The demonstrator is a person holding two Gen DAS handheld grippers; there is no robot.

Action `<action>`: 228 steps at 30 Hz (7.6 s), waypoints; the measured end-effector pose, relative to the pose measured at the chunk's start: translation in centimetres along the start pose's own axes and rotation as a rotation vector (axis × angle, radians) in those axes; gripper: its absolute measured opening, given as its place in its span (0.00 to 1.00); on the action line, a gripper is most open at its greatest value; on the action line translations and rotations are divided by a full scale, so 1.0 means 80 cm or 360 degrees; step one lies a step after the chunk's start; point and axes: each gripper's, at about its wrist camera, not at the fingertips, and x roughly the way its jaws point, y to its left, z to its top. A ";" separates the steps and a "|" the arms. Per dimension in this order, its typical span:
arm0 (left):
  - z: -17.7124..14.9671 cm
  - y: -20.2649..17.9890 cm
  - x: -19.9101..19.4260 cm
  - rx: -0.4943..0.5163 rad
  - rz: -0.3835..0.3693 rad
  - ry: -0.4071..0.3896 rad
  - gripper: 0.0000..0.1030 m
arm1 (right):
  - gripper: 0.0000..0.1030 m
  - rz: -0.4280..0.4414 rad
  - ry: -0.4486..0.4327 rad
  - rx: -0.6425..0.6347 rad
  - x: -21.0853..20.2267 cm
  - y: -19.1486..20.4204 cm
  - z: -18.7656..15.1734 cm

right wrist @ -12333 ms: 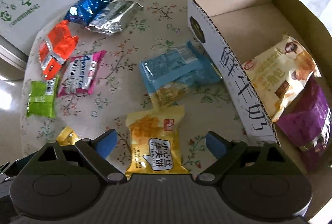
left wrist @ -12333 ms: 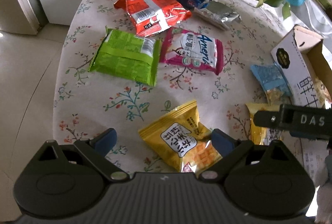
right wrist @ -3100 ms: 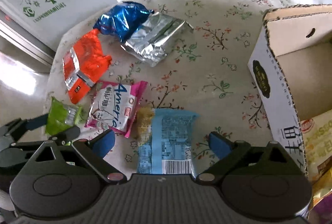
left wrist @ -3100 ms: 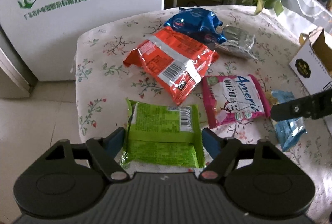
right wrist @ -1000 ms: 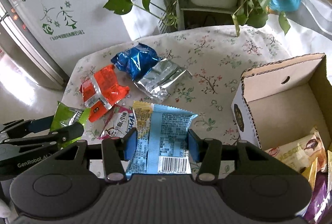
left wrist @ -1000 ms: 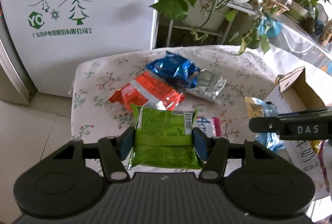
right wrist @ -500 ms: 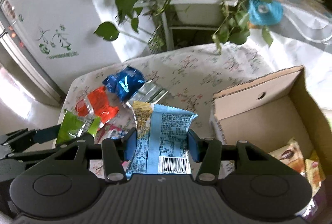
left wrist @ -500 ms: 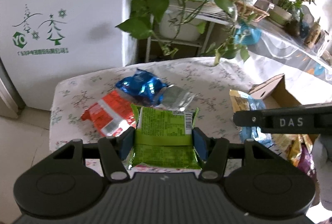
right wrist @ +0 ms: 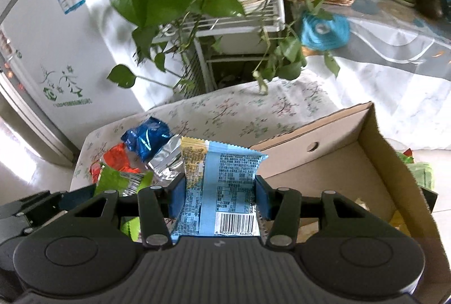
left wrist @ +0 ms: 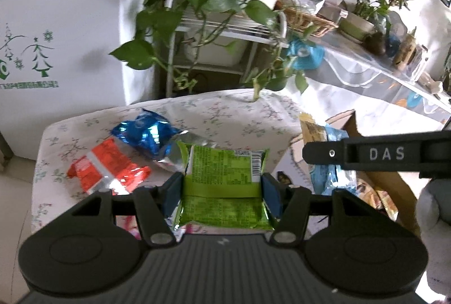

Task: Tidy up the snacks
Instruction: 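Carry the green bag with the left tool while the right tool carries the light-blue bag, then open both tools over the box, releasing the green and light-blue bags, then move the left tool to the orange bag while the right tool approaches the pink Amerio bag, then close the left tool on the orange bag while the right tool grasps the pink Amerio bag, then carry the orange bag with the left tool while the right tool carries the pink Amerio bag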

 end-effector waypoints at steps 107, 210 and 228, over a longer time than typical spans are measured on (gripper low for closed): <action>0.033 0.178 0.103 -0.0597 0.0407 0.0194 0.96 | 0.80 0.0269 0.0241 0.0034 0.075 0.063 -0.007; 0.009 0.142 0.065 -0.0144 0.0514 0.0198 0.81 | 0.56 0.0066 0.0210 -0.0393 0.112 0.126 -0.019; 0.025 0.092 0.050 -0.0078 0.0476 0.0078 0.81 | 0.56 -0.0016 0.0059 -0.0275 0.067 0.076 0.003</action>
